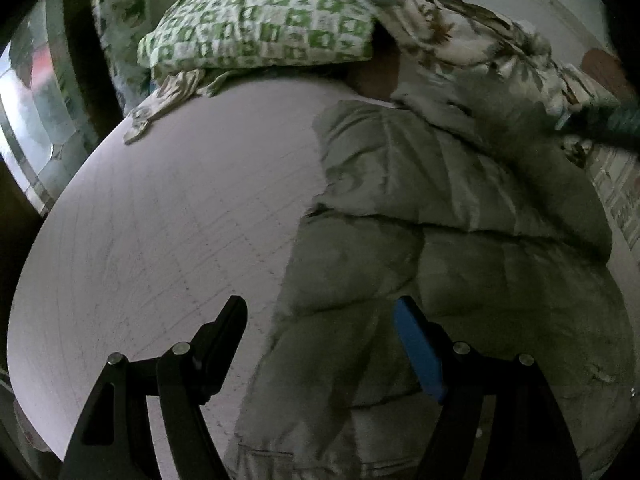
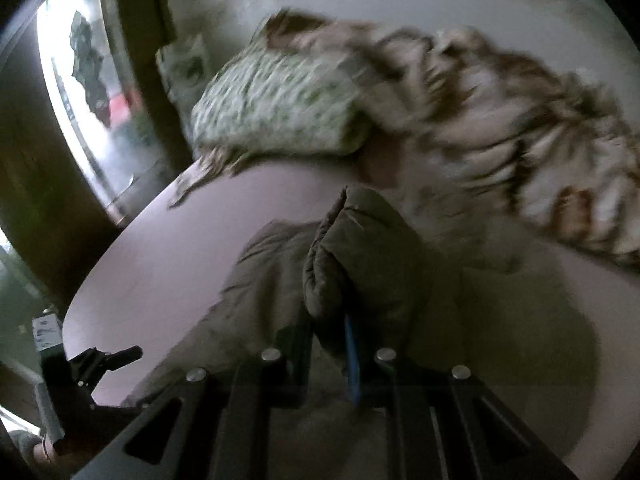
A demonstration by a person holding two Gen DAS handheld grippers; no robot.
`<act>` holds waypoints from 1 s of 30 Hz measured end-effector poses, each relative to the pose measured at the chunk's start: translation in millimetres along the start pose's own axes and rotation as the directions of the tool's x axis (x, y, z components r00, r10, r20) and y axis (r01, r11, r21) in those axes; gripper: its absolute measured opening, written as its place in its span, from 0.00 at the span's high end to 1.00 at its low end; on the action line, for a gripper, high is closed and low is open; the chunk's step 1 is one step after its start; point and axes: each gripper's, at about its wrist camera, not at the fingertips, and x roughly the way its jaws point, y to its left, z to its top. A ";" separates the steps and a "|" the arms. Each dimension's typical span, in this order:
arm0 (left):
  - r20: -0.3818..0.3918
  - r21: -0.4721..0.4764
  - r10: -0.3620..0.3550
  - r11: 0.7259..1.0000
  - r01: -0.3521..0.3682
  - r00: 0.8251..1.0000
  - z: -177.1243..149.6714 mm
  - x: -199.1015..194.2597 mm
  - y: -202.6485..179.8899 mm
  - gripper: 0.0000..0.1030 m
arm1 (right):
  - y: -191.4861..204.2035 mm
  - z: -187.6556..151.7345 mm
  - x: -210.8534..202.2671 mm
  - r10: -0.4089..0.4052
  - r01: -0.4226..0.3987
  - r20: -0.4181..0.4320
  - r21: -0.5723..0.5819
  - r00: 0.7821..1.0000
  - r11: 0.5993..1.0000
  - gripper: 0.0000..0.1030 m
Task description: Fold large clothes
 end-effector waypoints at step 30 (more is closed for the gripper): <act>-0.064 0.005 -0.132 0.991 0.132 0.989 97.1 83.0 -106.9 0.26 | -242.9 -111.9 -54.7 -0.239 0.251 -0.089 0.494 0.967 0.833 0.00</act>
